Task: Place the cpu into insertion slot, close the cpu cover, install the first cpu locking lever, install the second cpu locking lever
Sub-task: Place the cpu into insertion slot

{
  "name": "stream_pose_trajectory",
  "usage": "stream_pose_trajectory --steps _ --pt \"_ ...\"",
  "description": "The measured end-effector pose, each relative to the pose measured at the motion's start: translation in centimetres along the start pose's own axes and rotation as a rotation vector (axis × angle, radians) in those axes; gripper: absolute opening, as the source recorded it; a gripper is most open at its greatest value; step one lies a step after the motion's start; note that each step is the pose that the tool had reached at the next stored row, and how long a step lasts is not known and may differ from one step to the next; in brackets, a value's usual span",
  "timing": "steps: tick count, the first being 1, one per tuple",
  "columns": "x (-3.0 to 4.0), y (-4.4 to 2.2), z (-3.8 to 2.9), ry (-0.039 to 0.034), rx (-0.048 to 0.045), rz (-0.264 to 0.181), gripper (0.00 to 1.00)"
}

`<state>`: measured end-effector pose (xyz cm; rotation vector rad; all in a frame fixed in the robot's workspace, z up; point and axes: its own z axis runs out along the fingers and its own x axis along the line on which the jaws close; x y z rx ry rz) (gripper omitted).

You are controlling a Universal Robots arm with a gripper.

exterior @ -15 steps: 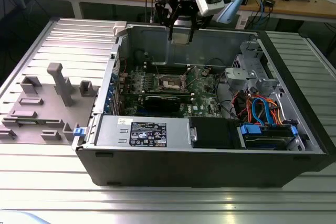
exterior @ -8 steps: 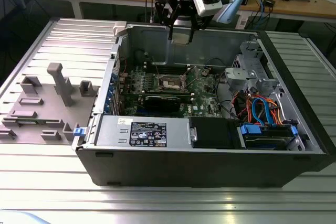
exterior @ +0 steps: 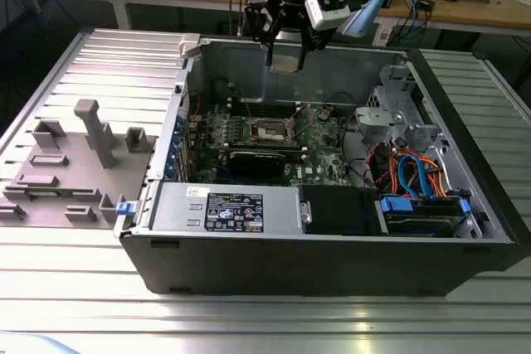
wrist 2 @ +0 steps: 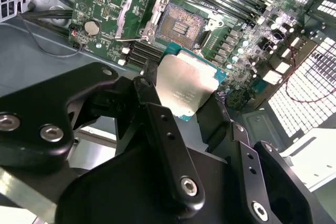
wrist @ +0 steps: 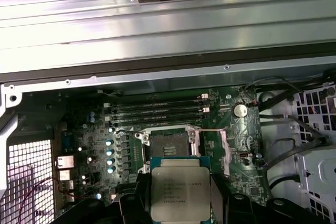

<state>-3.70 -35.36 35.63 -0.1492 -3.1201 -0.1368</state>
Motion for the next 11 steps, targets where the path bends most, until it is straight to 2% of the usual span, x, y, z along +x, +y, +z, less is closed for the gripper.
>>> stream_pose_trajectory --steps 11 --pt "0.12 -0.05 0.44 -0.0081 0.0006 0.092 0.54"
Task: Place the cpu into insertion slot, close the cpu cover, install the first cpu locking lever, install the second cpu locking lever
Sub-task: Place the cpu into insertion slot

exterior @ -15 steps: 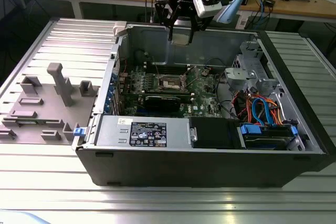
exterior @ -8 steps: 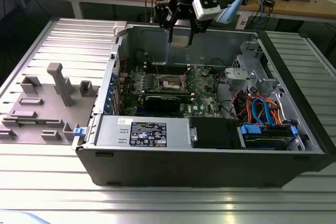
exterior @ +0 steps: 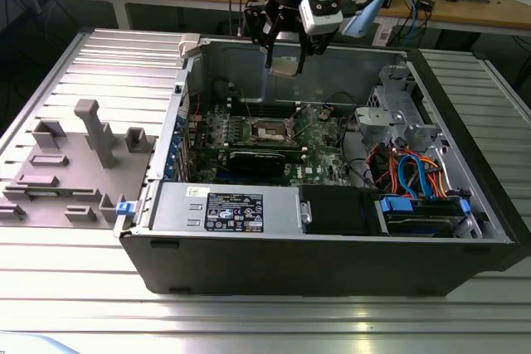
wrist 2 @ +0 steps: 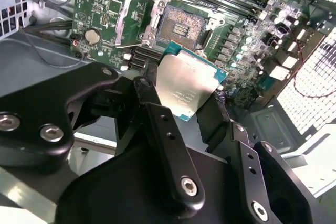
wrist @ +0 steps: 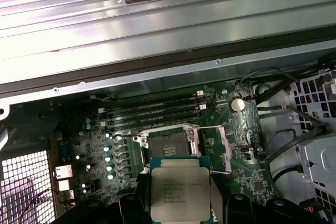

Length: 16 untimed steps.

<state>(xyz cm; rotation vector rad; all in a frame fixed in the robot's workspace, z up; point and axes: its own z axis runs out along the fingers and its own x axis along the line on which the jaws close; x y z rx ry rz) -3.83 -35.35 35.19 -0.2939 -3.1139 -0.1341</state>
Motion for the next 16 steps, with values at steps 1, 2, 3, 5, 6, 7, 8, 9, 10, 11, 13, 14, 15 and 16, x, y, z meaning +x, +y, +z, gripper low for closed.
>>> stream_pose_trajectory --steps 1,2,3,5,6,7,8,9,10,11,13,14,15,16 --pt "0.03 -0.01 0.03 -0.0009 -0.0002 0.011 0.54" --pt "0.05 -0.01 0.04 -0.0014 -0.0004 0.016 0.54" --pt "0.07 -0.02 0.05 -0.0018 -0.0004 0.022 0.54" --pt "0.10 -0.03 0.08 -0.0027 -0.0006 0.032 0.54" --pt "0.12 -0.03 0.09 -0.0032 -0.0008 0.037 0.54" --pt "0.13 -0.03 0.09 -0.0036 -0.0008 0.042 0.54" --pt "0.17 -0.04 0.11 -0.0045 -0.0010 0.053 0.54" --pt "0.22 -0.05 0.12 -0.0052 -0.0011 0.062 0.54" --pt "0.24 -0.06 0.13 -0.0056 -0.0013 0.067 0.54" --pt "0.29 -0.07 0.13 -0.0062 -0.0015 0.073 0.54" --pt "0.40 -0.09 0.17 -0.0084 -0.0019 0.099 0.54" --pt "0.44 -0.10 0.19 -0.0092 -0.0020 0.109 0.54" --pt "0.45 -0.10 0.21 -0.0098 -0.0021 0.115 0.54" --pt "0.46 -0.11 0.23 -0.0104 -0.0021 0.122 0.54"
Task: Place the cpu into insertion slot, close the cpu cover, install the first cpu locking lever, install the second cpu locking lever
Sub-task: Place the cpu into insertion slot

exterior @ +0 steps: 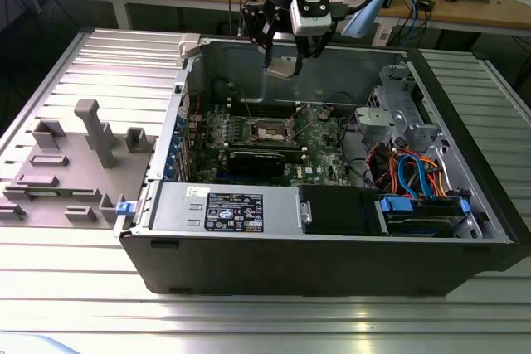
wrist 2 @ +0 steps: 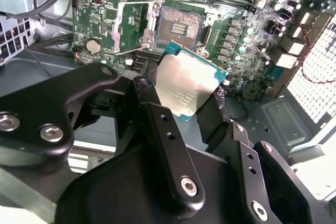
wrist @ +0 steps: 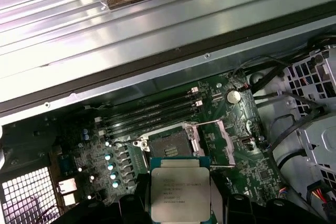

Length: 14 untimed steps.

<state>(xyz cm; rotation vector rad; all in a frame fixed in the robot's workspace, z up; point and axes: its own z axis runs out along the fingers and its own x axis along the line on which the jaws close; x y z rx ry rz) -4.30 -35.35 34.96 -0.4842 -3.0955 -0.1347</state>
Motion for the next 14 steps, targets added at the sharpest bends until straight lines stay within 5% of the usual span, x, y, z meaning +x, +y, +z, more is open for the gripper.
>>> stream_pose_trajectory --steps 14 --pt "0.14 -0.08 0.38 -0.0127 0.0063 0.117 0.54"
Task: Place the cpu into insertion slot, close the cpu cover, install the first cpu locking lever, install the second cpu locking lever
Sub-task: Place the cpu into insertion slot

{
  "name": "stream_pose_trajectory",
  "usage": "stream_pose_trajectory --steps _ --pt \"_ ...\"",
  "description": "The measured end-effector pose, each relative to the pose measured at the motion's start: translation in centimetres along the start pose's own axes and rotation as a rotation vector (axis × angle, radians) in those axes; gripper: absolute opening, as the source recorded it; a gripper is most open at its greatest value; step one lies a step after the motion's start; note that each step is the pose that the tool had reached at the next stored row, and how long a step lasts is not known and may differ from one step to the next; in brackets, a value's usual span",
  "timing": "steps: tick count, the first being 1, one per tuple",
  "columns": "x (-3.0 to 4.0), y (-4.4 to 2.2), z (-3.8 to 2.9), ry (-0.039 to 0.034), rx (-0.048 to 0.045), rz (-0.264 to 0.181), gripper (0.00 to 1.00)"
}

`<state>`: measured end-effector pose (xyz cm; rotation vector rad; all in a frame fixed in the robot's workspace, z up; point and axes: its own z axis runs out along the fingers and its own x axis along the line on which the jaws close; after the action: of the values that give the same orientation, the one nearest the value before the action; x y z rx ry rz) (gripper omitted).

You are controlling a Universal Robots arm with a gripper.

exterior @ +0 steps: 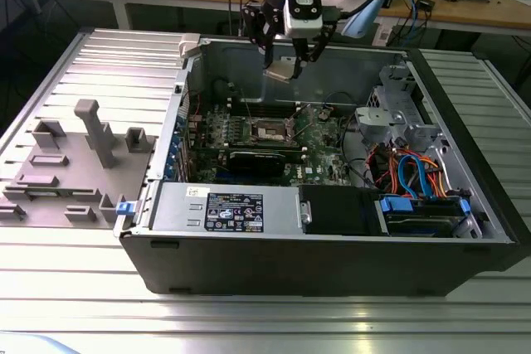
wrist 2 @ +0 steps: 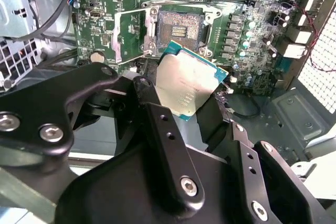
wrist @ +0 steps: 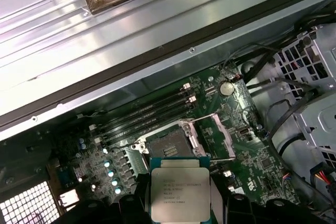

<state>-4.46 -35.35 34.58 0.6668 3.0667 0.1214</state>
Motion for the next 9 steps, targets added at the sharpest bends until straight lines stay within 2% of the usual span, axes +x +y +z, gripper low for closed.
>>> stream_pose_trajectory --steps 9 --pt "0.01 -0.04 0.36 -0.0135 0.0131 0.091 0.54"
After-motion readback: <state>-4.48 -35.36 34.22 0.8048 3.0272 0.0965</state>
